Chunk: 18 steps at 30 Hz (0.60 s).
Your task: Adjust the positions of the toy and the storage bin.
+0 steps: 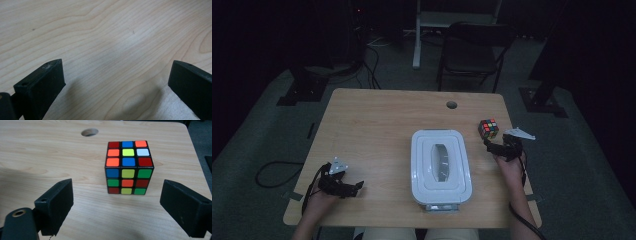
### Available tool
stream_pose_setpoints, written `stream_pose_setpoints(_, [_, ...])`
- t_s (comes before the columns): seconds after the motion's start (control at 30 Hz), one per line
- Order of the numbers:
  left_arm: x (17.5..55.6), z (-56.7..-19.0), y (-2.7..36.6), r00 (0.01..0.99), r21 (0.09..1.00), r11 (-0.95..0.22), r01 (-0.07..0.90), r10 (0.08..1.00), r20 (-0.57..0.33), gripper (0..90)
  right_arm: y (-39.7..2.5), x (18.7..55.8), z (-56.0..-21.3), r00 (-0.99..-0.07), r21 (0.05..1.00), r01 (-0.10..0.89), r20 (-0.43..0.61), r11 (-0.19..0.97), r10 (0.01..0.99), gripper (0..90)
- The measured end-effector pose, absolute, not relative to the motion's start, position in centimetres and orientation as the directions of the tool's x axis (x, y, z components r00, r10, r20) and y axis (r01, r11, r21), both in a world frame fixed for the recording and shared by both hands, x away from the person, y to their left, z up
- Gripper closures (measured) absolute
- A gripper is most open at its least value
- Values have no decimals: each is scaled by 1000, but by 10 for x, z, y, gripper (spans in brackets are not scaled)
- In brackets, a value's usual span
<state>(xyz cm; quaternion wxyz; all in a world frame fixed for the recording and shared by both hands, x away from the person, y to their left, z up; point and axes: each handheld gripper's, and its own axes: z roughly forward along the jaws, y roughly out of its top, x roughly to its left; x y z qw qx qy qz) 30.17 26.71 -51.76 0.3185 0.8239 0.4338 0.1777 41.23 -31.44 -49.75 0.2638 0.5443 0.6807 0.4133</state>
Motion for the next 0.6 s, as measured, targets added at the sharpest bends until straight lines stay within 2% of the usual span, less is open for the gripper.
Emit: stream_pose_setpoints(0.6, [301, -524, 267, 579, 684, -430, 590, 816, 14, 13, -312, 460, -502, -186, 795, 605, 79, 51, 979, 115])
